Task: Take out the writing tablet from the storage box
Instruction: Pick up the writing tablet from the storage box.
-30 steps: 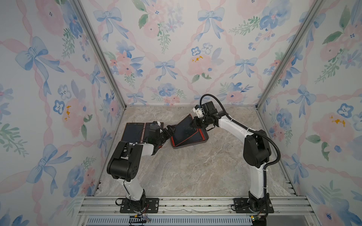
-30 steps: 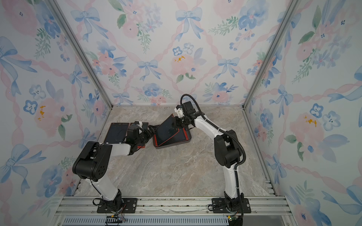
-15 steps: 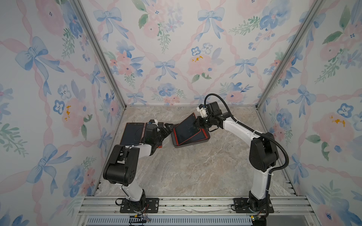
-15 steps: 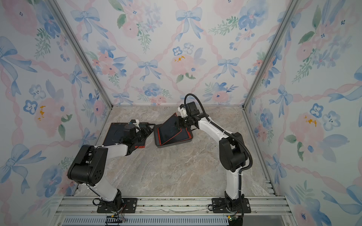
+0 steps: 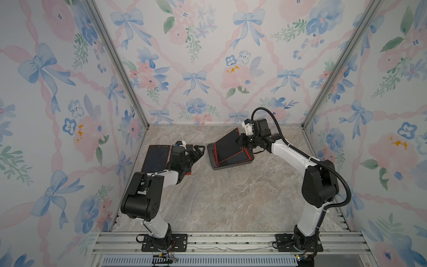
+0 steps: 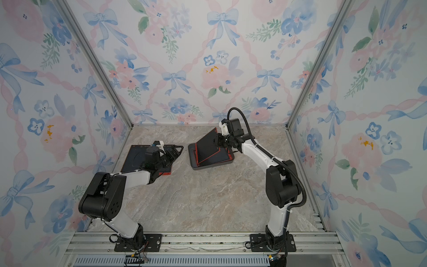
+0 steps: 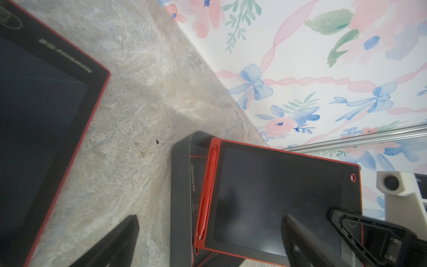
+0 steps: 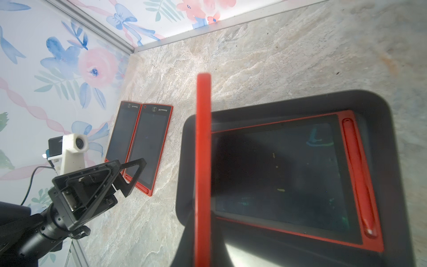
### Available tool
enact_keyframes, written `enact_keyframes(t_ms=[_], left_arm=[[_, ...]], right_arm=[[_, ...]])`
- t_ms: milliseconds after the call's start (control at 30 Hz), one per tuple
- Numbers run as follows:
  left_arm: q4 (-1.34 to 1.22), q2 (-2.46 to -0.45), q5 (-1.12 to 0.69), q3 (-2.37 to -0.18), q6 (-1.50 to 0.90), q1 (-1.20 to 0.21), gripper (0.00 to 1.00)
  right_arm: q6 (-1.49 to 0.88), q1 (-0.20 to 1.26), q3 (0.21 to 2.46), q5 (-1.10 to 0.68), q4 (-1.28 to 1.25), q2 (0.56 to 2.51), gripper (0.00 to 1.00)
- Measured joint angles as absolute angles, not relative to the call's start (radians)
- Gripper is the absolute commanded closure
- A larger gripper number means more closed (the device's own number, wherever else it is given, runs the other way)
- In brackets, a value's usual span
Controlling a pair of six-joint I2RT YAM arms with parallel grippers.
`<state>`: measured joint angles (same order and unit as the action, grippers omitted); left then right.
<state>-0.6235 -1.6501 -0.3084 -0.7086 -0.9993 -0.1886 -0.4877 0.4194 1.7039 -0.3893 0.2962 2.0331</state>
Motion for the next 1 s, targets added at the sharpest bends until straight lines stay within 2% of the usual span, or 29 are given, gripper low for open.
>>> enact_keyframes(t_ms=[333,700,1000], left_arm=[[-0.623,-1.65,-0.327,-0.708,-0.999,-0.189,0.02],[-0.625,-1.65,-0.567,-0.773,-0.913,-0.189,0.02],[-0.646,-1.693,-0.695,-0.806,-0.889,-0.179,0.04]], right_arm=[[-0.516,0.418,1.68,-0.398,0.243,1.986,1.0],[-0.513,0.364,1.707,-0.55,0.219,1.977,1.0],[-0.537,0.347,1.714,-0.676,0.183,1.977,1.0]])
